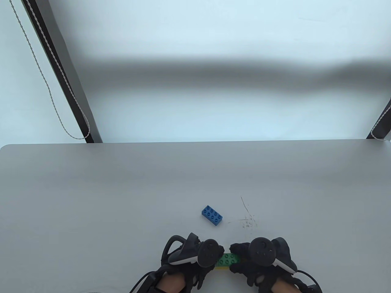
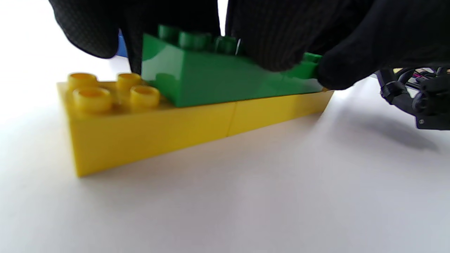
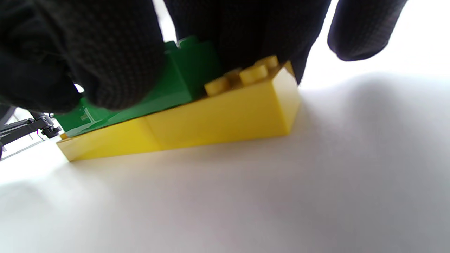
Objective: Stack lego bricks
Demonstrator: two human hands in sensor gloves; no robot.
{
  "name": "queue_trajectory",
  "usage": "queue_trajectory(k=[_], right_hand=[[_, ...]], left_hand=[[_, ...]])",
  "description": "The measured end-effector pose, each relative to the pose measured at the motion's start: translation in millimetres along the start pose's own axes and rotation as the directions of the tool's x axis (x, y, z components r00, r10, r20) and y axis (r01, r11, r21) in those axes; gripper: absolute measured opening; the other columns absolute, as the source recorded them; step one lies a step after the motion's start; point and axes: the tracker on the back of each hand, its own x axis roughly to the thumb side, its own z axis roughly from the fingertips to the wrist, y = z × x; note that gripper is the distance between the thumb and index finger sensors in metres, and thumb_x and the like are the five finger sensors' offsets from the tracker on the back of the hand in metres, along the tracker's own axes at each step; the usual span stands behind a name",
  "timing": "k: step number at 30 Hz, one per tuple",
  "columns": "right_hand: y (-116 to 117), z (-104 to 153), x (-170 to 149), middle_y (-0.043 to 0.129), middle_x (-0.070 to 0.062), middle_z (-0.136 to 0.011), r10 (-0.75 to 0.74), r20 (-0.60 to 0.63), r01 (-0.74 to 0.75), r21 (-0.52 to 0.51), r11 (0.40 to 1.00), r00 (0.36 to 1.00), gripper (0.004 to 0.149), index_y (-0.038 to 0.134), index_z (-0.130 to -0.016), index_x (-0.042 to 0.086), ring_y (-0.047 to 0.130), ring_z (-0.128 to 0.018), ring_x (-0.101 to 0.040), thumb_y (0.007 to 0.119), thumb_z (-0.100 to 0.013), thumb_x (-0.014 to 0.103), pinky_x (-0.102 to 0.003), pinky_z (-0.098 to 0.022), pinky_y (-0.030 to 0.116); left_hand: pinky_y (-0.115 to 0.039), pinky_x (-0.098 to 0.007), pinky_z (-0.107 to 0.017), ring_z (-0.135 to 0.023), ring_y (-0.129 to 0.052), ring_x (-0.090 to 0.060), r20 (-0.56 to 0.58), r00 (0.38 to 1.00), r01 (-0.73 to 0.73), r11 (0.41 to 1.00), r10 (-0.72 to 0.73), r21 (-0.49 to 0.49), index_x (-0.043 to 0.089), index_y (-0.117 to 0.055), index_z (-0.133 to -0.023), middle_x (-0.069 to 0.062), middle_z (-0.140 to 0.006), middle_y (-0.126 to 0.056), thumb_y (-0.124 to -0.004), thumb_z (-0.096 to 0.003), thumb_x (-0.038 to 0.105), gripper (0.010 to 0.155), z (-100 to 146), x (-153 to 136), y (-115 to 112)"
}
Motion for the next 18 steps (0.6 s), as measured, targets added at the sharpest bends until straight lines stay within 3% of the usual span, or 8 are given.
queue_trajectory(k=[18], right_hand=[[-4,-10,2,0.098,-0.001,-0.076,0.057,0.000,-0.057,0.050,0.997,0.998,0.067,0.082,-0.078,0.023,0.099,-0.069,-0.024,0.100,-0.020,0.051,-0.051,-0.050,0.085]], left_hand=[[-0.071,-0.060,-0.063,-0.081,-0.088,-0.032,-0.053,0.990,-0.128,0.992,0.128,0.005,0.028,-0.075,-0.091,-0.007,-0.093,-0.087,-0.085,-0.0378,0.042,0.056,-6,-6,-1]])
